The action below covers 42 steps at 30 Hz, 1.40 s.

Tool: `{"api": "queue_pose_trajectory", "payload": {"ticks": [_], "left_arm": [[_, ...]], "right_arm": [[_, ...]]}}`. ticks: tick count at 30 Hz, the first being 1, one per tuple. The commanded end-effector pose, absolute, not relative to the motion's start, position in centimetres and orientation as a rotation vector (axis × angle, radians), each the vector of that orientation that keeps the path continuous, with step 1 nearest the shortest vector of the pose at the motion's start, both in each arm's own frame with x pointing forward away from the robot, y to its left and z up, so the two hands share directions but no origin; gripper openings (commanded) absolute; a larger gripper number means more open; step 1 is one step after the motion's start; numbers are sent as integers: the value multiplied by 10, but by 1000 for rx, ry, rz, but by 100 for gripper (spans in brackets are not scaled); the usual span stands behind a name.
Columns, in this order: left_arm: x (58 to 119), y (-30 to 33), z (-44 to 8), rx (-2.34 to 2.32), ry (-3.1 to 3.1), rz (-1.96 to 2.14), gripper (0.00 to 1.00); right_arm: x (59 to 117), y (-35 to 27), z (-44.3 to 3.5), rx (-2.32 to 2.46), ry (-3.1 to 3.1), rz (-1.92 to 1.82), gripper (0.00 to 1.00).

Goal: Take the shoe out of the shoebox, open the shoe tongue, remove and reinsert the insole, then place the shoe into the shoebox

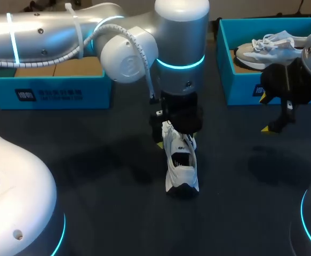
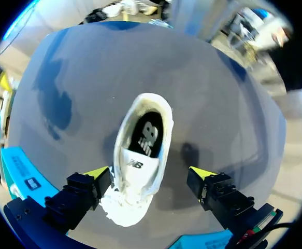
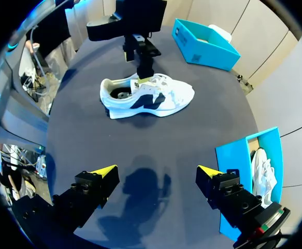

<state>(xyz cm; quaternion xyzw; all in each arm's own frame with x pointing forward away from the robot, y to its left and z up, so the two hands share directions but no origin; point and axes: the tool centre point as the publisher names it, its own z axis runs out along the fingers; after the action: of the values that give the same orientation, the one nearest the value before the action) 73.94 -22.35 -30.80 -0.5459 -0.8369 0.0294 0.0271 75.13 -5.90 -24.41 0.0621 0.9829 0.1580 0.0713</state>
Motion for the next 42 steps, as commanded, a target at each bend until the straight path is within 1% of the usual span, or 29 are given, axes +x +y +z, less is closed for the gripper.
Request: {"api": "queue_pose_trajectory", "payload": {"ticks": [1, 5, 12, 17, 23, 30, 42], "left_arm": [[738, -217, -313, -1378, -2773, 113, 100], [730, -216, -314, -1131, -2890, 83, 100], [717, -205, -302, -662, -2974, 161, 100], [701, -202, -290, -446, -3094, 130, 100], [692, -203, -287, -188, -3080, 153, 100], [677, -215, -304, -82, -3095, 118, 100], [645, -236, -321, -148, -3086, 105, 100]], "right_arm": [[751, -59, -245, 187, 2955, 473, 100], [751, -59, -245, 187, 2955, 473, 100], [751, -59, -245, 187, 2955, 473, 100], [751, -59, -245, 187, 2955, 473, 100], [751, -59, -245, 187, 2955, 473, 100], [751, -59, -245, 187, 2955, 473, 100], [751, -59, -245, 187, 2955, 473, 100]]}}
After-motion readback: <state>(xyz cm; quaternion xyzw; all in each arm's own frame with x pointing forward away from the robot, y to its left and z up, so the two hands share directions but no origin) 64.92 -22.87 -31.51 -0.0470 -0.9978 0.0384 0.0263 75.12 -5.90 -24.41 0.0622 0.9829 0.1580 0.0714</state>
